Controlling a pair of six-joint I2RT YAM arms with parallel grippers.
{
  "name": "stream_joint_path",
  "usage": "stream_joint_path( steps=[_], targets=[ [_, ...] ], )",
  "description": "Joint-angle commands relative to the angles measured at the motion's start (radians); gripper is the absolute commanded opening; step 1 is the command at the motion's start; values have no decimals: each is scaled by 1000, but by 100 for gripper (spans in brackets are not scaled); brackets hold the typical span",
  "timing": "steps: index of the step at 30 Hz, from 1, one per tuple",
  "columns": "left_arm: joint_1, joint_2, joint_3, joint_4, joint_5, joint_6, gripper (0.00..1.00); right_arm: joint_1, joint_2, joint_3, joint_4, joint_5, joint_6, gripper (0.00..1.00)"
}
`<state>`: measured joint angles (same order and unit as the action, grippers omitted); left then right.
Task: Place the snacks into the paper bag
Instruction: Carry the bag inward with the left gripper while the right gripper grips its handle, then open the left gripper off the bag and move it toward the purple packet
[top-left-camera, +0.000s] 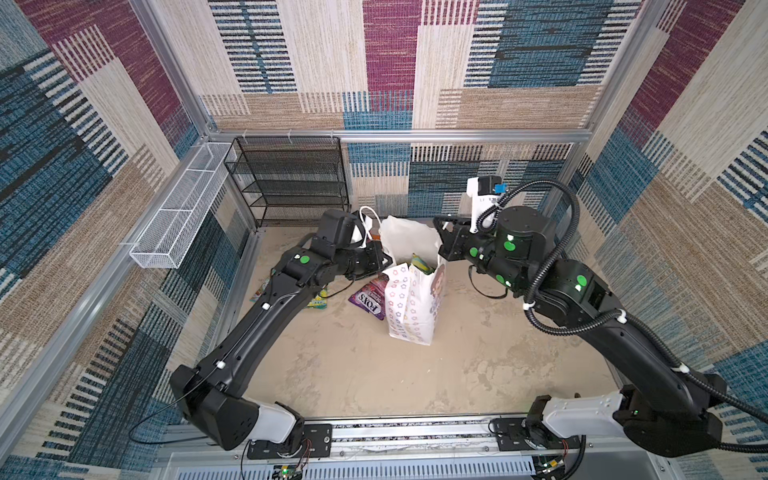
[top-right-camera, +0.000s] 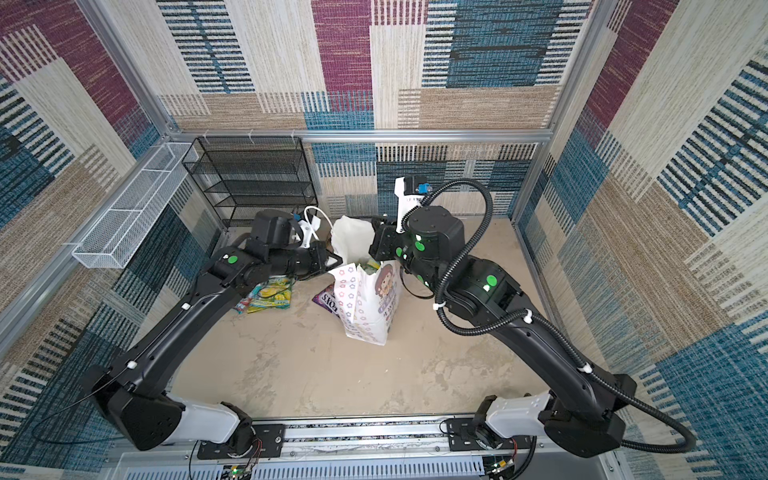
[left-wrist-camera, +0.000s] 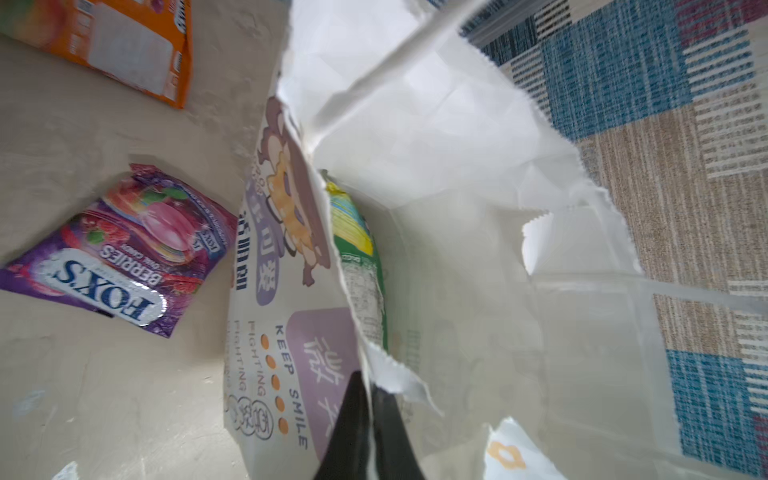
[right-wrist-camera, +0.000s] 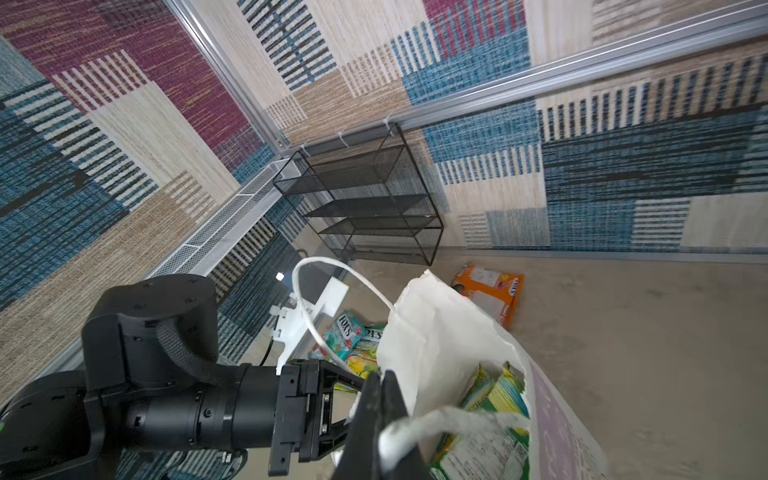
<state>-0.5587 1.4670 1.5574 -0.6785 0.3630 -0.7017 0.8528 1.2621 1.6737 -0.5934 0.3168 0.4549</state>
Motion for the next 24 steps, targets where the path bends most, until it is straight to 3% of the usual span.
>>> stream_joint_path(
  steps=[1, 3, 10, 16, 19, 21, 24],
  targets=[
    [-50, 65, 46, 140, -62, -43, 0, -20, -33, -55, 76, 110, -7, 1],
    [-78, 117, 74, 143, -80, -51, 0, -51, -50, -112, 74, 117, 12, 1],
    [-138, 237, 107, 195, -92, -86, 0, -196, -92, -243, 118, -38, 18, 0],
    [-166, 239, 82, 203, -139, -85, 0, -299, -105, -334, 173, -187, 27, 0],
    [-169, 230, 64, 212, -141, -84, 0, -314, -110, -342, 175, -201, 31, 0],
    [-169, 218, 57, 212, -141, -74, 15, -318, -115, -351, 176, -199, 32, 0],
    [-169, 189, 42, 204, -149, -61, 46, -326, -116, -364, 173, -197, 31, 0]
  ],
)
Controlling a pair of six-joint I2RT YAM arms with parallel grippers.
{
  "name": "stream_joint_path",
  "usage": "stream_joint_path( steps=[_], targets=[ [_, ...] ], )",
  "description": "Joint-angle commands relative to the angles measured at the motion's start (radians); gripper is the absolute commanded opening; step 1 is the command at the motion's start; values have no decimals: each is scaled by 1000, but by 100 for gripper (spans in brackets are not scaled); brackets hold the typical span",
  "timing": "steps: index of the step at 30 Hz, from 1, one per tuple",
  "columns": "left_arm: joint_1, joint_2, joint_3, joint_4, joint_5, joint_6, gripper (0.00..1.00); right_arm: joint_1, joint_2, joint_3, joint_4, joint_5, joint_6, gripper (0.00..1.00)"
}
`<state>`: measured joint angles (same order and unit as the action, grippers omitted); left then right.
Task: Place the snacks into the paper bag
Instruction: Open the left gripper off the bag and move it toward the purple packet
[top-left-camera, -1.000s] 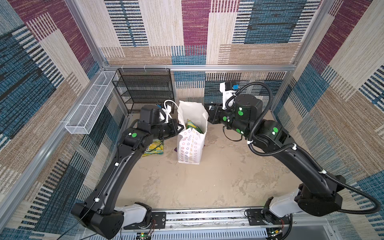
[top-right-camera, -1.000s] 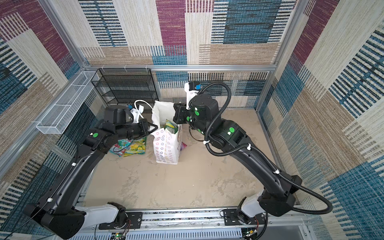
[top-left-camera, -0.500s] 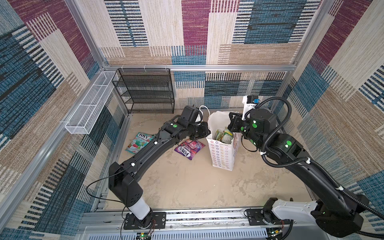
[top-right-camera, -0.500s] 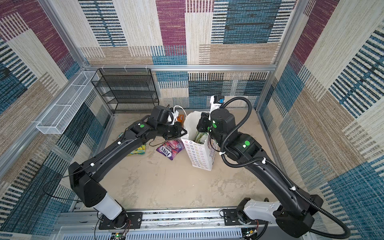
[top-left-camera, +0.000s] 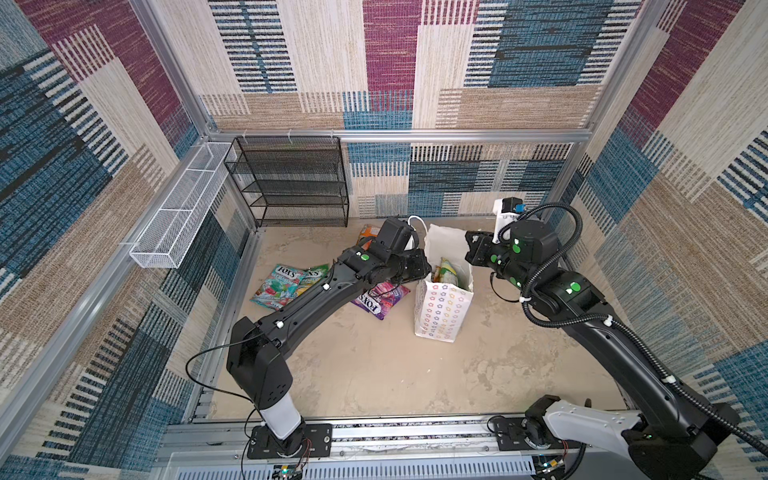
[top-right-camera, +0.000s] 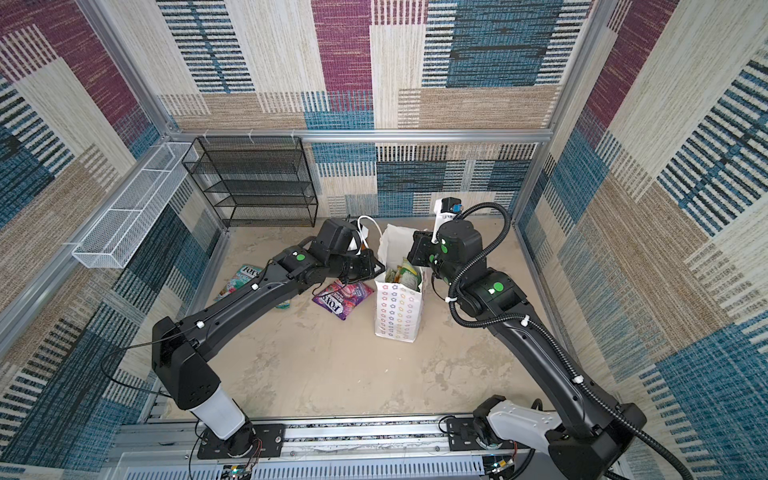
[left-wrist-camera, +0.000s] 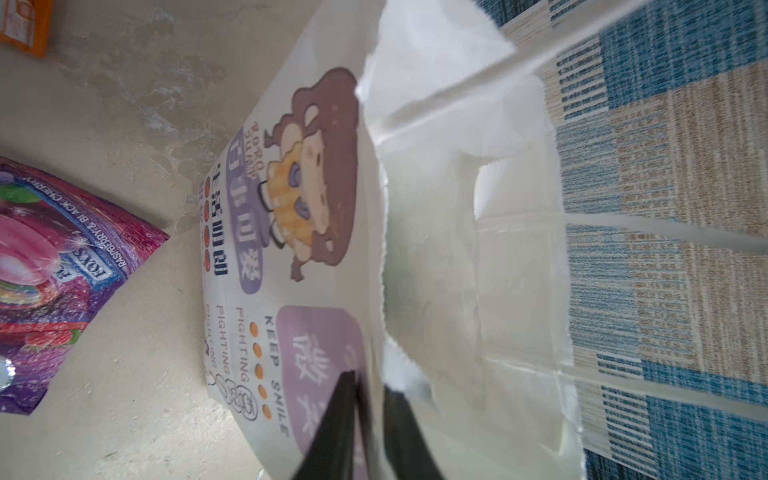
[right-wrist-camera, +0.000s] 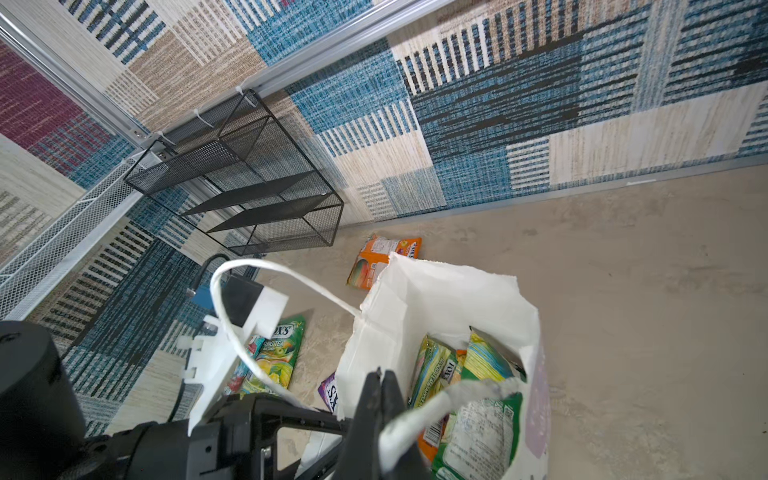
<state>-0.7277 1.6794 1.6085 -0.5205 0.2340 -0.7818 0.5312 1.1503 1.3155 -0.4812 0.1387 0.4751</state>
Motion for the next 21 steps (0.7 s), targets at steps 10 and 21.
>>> stream_joint_path(
  steps=[10, 21],
  targets=[
    [0, -116, 18, -85, -33, 125, 100, -28, -31, -45, 66, -40, 20, 0],
    [5, -386, -116, -236, -205, 188, 99, -37, -70, -82, 100, -74, 5, 0]
  ],
)
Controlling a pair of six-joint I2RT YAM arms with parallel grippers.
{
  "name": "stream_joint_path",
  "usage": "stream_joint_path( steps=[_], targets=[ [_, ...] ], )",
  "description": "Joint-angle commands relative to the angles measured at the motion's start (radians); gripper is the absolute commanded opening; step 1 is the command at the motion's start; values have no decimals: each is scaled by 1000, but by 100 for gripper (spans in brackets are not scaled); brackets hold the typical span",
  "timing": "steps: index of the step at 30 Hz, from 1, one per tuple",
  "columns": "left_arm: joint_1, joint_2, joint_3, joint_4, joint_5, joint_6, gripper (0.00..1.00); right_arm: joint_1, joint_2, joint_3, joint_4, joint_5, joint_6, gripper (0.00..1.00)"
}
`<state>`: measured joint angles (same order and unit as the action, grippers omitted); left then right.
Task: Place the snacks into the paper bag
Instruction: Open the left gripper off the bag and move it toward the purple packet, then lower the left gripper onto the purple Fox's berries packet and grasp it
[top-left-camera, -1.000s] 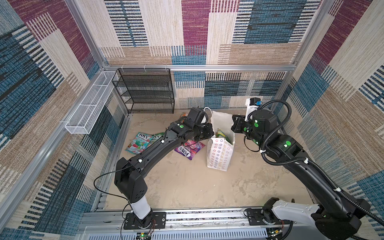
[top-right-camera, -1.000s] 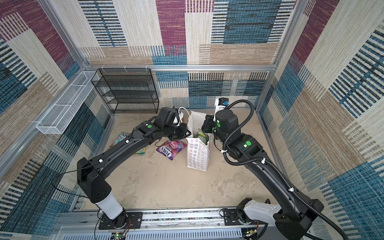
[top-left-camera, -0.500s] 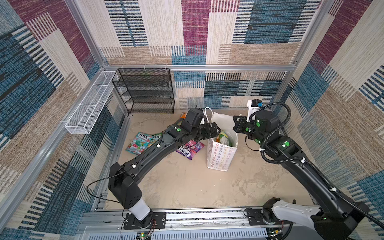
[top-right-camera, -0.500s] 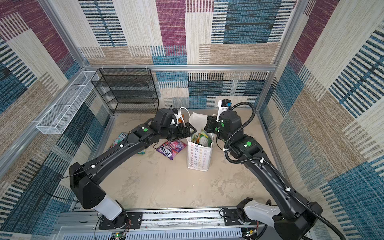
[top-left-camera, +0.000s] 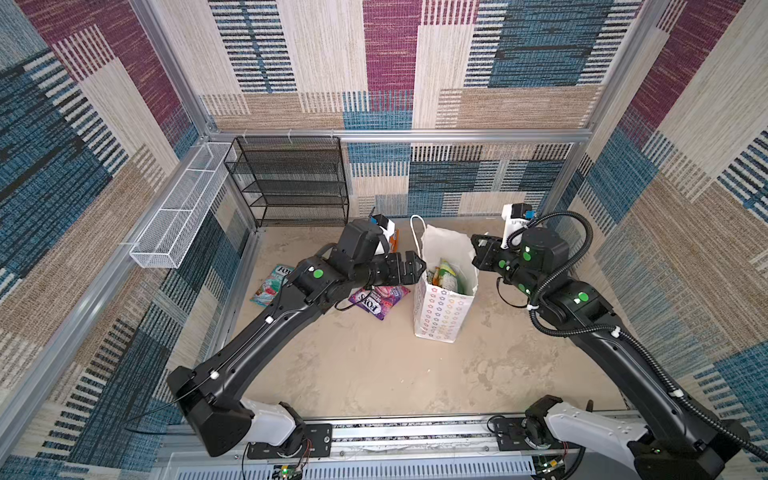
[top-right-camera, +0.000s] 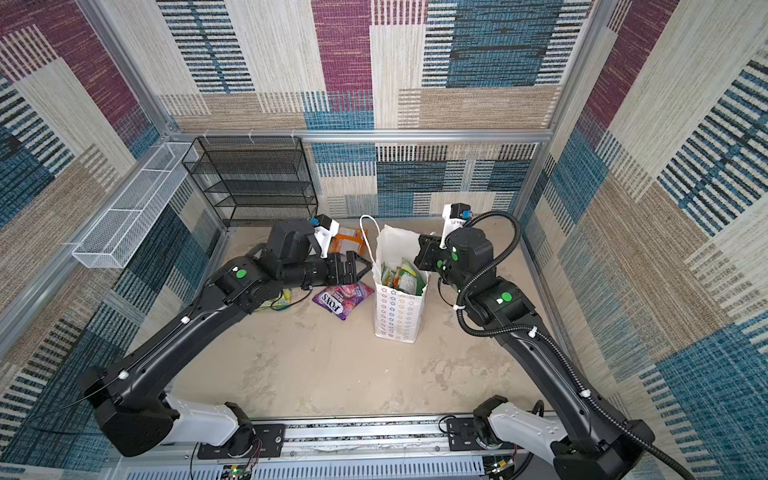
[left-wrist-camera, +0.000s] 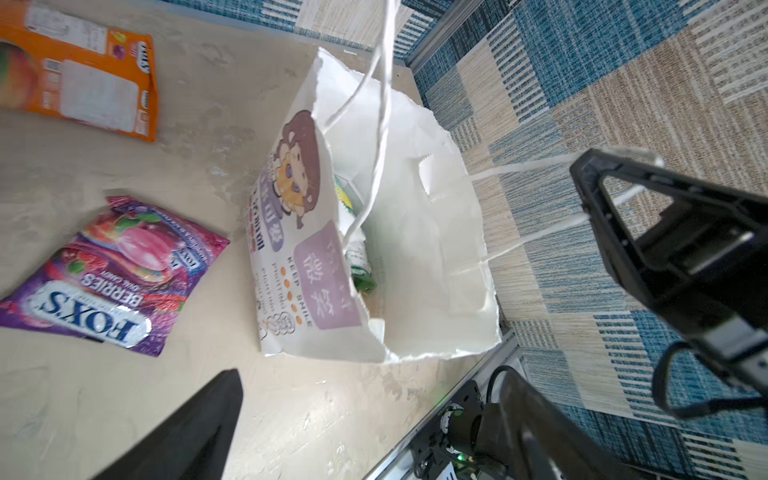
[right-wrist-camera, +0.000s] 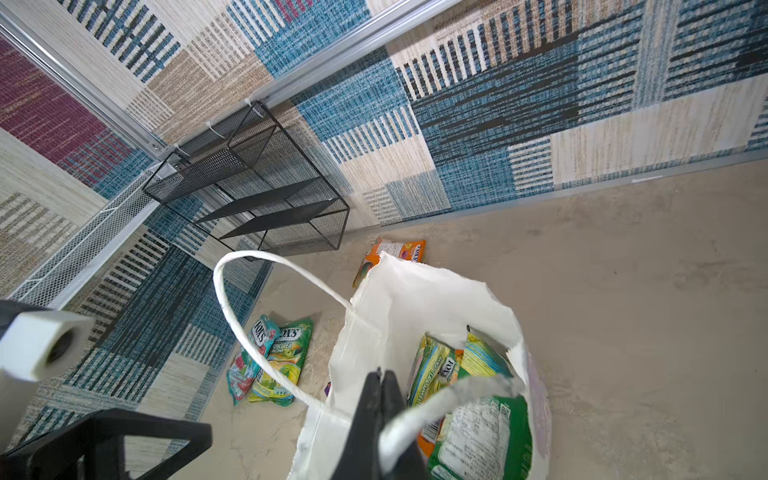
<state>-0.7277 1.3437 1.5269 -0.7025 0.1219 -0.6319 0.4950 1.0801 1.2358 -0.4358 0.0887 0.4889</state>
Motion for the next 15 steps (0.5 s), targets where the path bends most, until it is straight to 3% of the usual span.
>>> stream_joint_path(
  steps=[1, 6, 15],
  targets=[
    [6, -78, -56, -68, -116, 37, 100, -2, 0, -9, 63, -40, -13, 0],
    [40, -164, -232, -69, -164, 11, 100, -4, -6, -30, 97, -77, 3, 0],
    [271, -123, -567, 167, 9, -101, 99, -3, -16, -53, 121, -106, 10, 0]
  ],
)
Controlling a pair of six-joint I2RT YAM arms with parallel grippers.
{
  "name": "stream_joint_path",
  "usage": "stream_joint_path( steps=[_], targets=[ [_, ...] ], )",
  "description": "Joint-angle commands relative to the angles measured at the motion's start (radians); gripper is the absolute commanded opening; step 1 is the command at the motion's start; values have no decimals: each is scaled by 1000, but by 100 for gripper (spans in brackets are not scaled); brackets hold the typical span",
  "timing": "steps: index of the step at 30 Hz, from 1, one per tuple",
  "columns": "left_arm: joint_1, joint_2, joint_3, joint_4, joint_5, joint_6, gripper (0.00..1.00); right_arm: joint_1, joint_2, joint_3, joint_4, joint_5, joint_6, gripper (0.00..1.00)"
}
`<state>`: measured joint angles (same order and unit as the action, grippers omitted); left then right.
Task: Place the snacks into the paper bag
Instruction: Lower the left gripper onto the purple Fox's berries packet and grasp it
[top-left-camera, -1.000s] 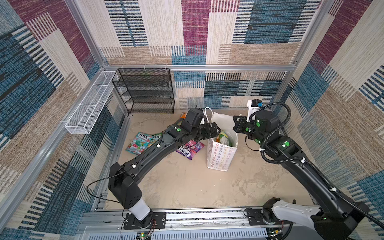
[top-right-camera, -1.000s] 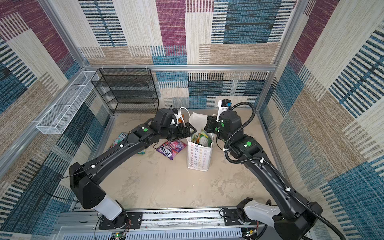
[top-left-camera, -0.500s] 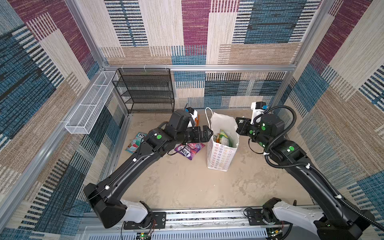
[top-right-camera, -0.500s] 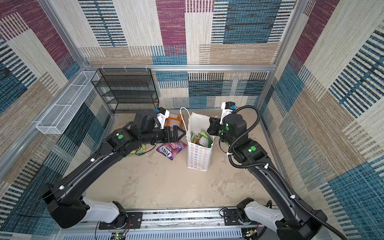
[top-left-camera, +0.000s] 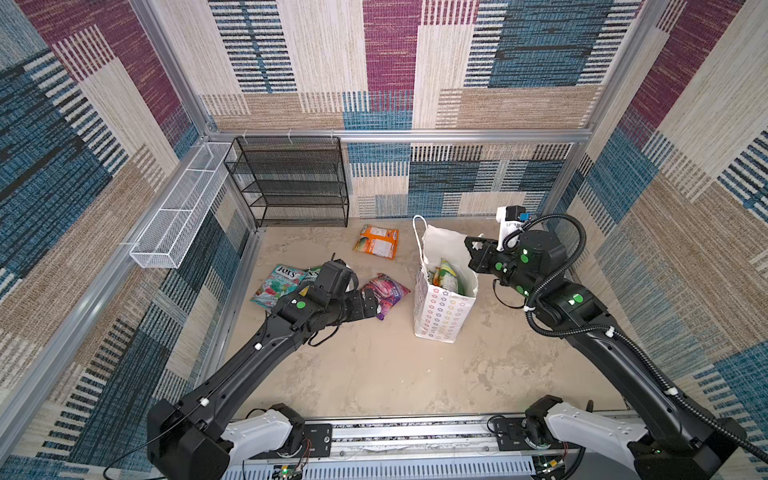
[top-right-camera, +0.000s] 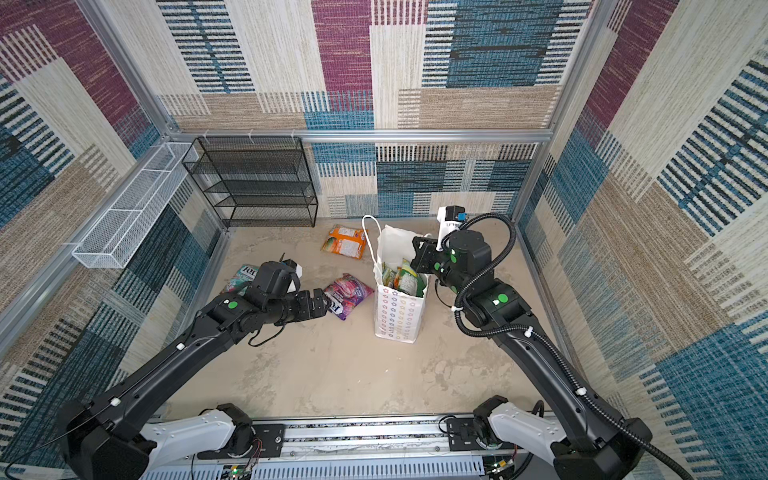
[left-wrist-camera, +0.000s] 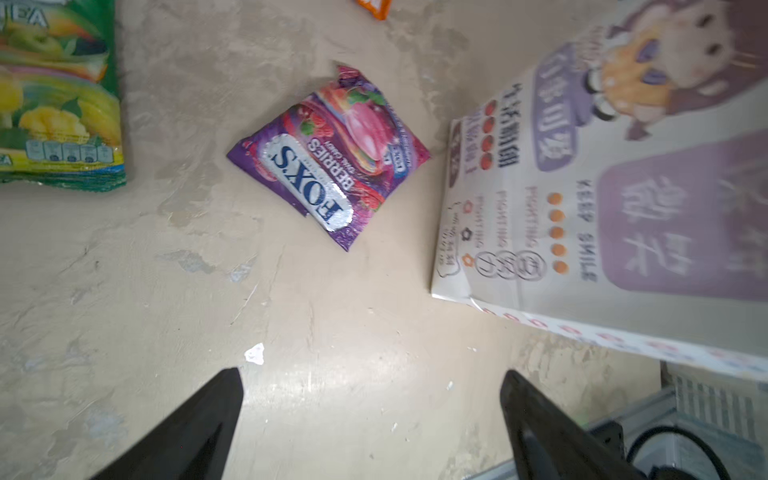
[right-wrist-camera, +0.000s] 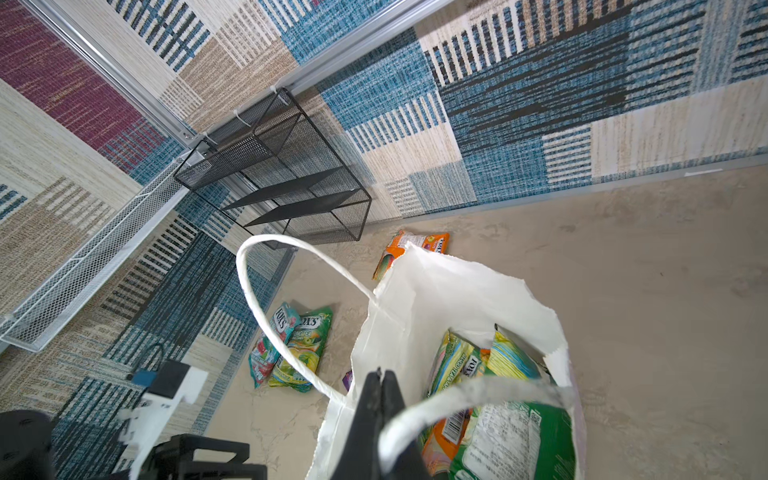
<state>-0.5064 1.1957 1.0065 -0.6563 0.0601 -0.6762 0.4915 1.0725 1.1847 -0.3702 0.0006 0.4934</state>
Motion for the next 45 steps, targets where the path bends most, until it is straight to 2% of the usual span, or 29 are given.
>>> stream_joint_path(
  steps=[1, 6, 10, 16, 22, 26, 37, 45],
  targets=[
    [70, 46, -61, 144, 86, -62, 99, 1, -12, -3, 54, -15, 2, 0],
    [107, 200, -50, 224, 130, -36, 100, -1, -20, -11, 58, 0, -6, 1],
    [106, 349, 50, 159, 69, 27, 99, 0, -15, -17, 65, -8, -9, 1],
    [80, 519, 159, 118, 53, 96, 99, -1, -7, -26, 77, -10, -11, 1],
    [11, 601, 280, 2, -90, 199, 99, -1, 1, -27, 77, -6, -15, 2],
    [-22, 665, 384, -83, -146, 259, 99, -1, 11, -25, 81, -6, -17, 2],
    [-61, 848, 606, -205, -201, 309, 99, -2, 14, -20, 73, 0, -24, 2],
    [-60, 911, 621, -211, -208, 304, 100, -1, 23, -26, 81, -1, -22, 2]
  ],
)
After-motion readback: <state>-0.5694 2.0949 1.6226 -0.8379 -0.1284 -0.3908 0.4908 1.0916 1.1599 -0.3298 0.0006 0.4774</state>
